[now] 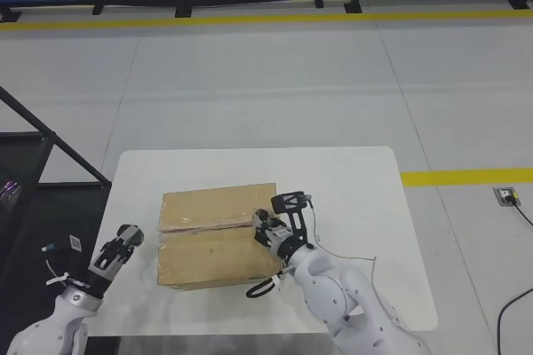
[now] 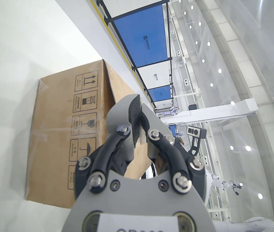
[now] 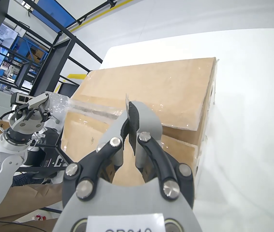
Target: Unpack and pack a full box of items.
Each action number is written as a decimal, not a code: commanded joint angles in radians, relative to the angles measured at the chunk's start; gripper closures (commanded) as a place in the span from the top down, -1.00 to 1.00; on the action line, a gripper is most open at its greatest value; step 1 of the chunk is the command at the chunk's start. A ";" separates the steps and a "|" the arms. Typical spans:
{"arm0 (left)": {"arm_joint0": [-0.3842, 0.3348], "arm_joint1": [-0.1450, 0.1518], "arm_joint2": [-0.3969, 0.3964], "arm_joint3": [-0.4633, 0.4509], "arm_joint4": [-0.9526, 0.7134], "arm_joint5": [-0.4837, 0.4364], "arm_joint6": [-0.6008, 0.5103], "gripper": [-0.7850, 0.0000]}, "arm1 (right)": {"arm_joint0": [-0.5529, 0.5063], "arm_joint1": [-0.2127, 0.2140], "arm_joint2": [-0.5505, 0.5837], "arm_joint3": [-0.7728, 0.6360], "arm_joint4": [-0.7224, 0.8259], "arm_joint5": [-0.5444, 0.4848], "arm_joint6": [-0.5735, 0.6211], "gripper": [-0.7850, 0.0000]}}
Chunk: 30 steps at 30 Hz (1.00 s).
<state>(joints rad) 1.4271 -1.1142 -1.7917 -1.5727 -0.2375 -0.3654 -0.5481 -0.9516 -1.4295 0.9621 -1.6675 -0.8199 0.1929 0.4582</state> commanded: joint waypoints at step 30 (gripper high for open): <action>-0.032 0.005 0.030 0.060 0.020 0.047 0.020 -0.27 | 0.010 -0.015 0.027 0.010 -0.025 0.043 0.076 -1.00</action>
<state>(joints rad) 1.3948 -1.1097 -1.7616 -1.5129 -0.2169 -0.3183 -0.5298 -0.9394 -1.4440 0.9875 -1.6551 -0.8438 0.2349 0.5355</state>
